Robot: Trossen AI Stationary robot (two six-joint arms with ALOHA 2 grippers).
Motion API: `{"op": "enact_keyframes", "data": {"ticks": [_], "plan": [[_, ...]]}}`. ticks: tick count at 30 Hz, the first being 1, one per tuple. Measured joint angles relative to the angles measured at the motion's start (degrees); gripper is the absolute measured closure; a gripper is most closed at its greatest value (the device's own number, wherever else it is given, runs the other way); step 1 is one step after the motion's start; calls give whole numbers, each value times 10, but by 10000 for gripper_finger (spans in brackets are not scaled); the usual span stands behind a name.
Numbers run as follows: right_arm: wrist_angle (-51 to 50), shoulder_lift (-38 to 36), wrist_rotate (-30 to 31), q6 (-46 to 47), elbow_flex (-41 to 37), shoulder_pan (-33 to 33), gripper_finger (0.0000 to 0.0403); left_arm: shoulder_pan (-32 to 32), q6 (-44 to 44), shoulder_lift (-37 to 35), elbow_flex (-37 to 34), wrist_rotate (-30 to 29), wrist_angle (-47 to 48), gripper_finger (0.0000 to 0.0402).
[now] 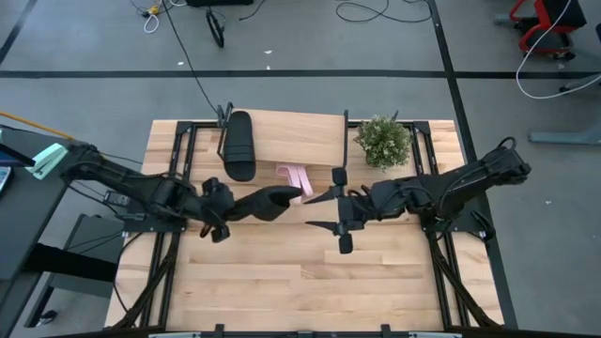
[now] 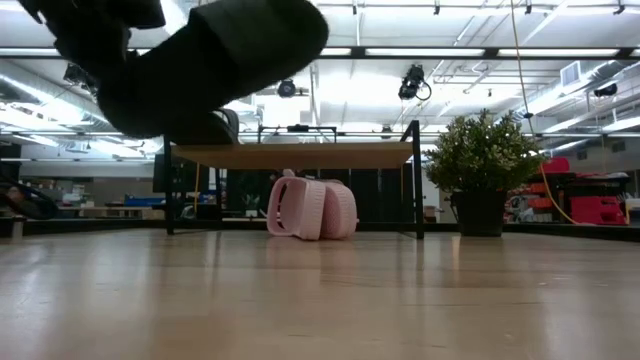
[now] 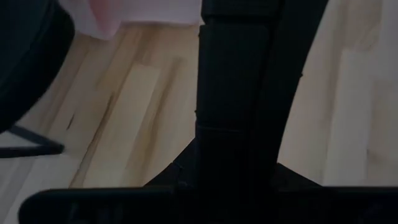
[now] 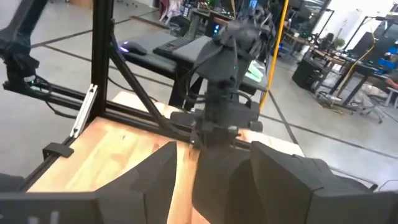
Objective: Pick and place slides into the shelf
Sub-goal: Put the black slide on the shelf
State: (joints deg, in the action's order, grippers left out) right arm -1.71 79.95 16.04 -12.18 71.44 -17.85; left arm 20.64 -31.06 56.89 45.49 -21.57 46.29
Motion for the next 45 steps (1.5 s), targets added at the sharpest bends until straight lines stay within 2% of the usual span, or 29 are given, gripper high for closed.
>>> {"op": "enact_keyframes", "data": {"ticks": [3,6,12,15,22,27,37,45], "plan": [[0,11,0,14,0,11,192,6,4,42,50,33,29,330],[-9,23,-5,18,0,26,192,15,20,102,122,54,95,330],[-117,53,-6,22,79,36,192,30,24,244,271,66,354,330],[-176,83,-7,34,141,36,192,32,30,298,330,65,424,330],[-355,178,-9,84,267,47,192,37,81,363,442,71,432,330],[-388,215,-41,99,315,54,192,38,83,367,481,73,437,330],[-412,234,-132,156,323,78,192,36,97,369,489,60,438,330],[-471,234,-157,201,322,77,192,37,99,369,488,57,437,330]]}}
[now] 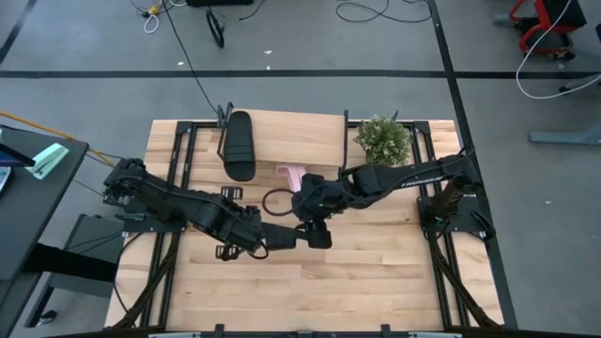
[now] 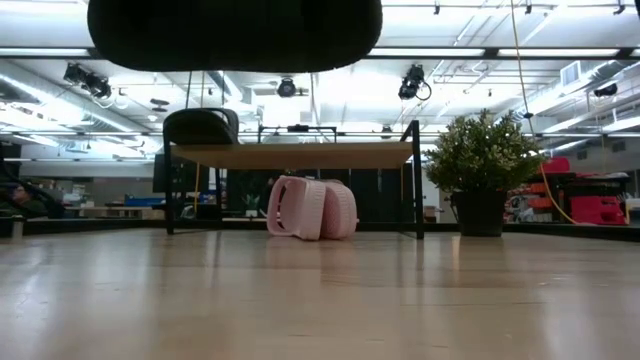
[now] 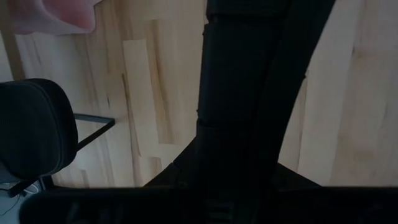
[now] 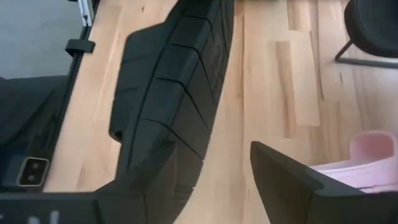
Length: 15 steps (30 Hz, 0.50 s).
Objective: Pick and place slides into the shelf
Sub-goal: Put the black slide on the shelf
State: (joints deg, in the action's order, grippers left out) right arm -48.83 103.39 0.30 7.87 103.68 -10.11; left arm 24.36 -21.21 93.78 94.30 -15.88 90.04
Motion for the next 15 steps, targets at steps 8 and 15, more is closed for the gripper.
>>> {"op": "enact_keyframes", "data": {"ticks": [8,15], "plan": [[-2,-2,-59,31,0,-8,192,0,2,0,0,-6,-1,330],[-6,-10,-98,57,0,-14,192,-1,-5,0,0,-10,0,330]]}}
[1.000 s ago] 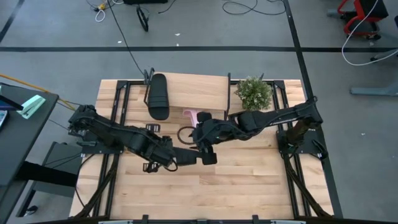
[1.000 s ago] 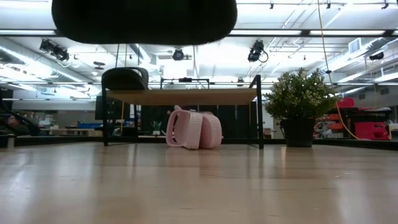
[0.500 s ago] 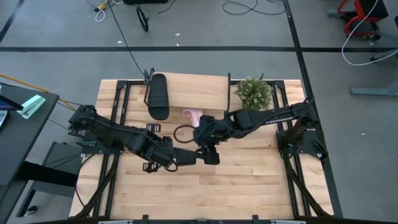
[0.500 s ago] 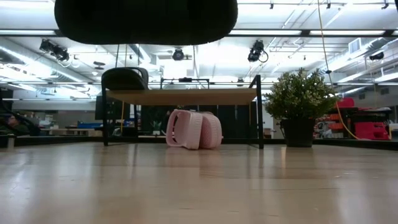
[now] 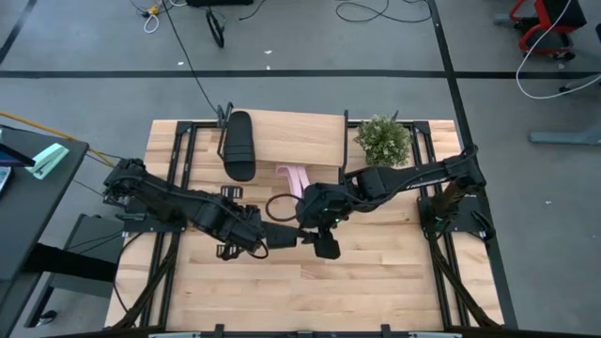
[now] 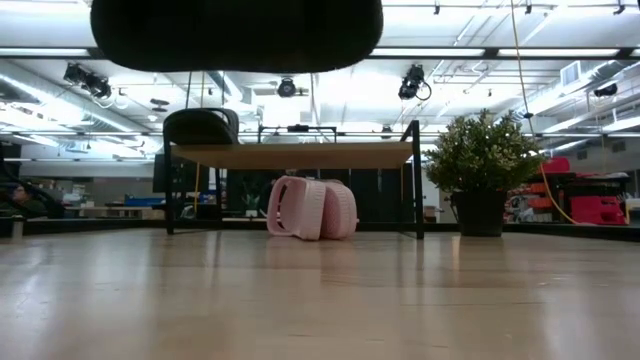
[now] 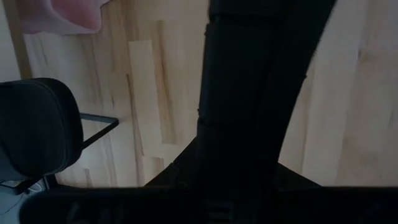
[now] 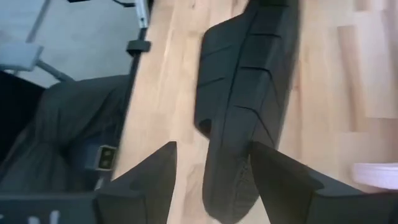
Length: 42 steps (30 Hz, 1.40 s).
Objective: Pick and place slides into the shelf
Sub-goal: Put the black slide on the shelf
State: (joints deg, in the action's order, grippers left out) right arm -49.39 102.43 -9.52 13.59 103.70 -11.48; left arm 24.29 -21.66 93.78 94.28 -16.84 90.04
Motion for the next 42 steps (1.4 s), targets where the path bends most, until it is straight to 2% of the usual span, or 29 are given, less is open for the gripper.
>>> {"op": "enact_keyframes", "data": {"ticks": [3,15,21,25,27,30,36,42], "plan": [[0,-2,-5,13,0,-3,192,0,1,0,0,1,0,330],[2,0,82,-10,-30,-11,192,0,3,0,-1,1,1,331],[50,1,111,-11,-62,-11,196,0,3,0,-1,1,1,331],[68,1,116,-12,-76,-7,231,0,1,0,-1,2,1,331],[76,1,119,-13,-86,-6,269,0,1,1,-1,6,3,331],[75,1,134,-27,-86,-6,345,0,1,1,-1,13,0,324],[67,0,174,-37,-87,-6,350,13,6,-6,-1,-18,-1,282],[68,0,184,-44,-87,-8,350,27,0,-43,0,-28,-5,272]]}}
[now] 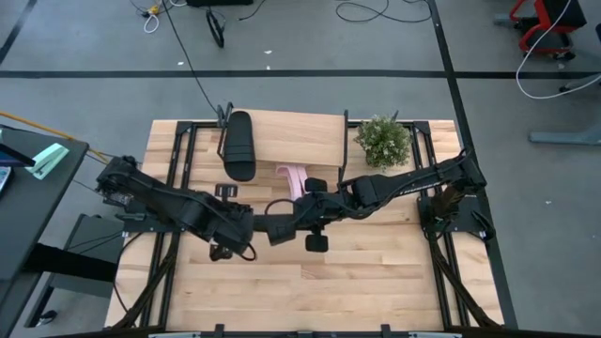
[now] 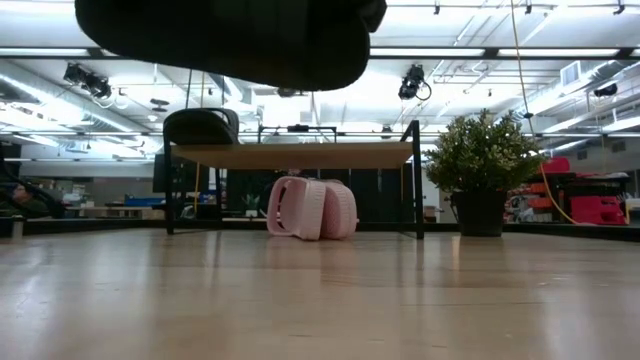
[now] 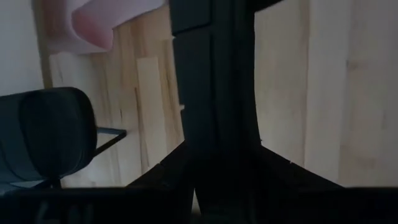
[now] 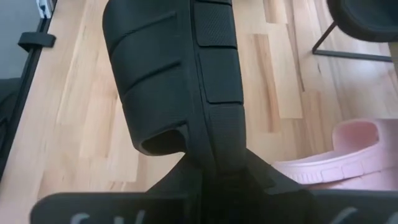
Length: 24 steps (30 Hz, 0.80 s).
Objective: Pick and place slides into the shelf
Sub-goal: Put the black slide on the shelf
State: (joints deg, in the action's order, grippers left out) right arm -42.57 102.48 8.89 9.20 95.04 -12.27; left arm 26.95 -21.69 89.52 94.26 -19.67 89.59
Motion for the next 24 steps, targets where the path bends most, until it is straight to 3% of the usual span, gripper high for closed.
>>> {"op": "enact_keyframes", "data": {"ticks": [14,19,24], "plan": [[-26,-6,53,-3,-1,9,350,6,-47,-115,1,-23,7,280],[-25,-7,90,0,0,30,350,10,-80,-164,1,-106,5,288],[-7,-13,139,26,0,57,350,14,-125,-198,1,-230,-12,296]]}}
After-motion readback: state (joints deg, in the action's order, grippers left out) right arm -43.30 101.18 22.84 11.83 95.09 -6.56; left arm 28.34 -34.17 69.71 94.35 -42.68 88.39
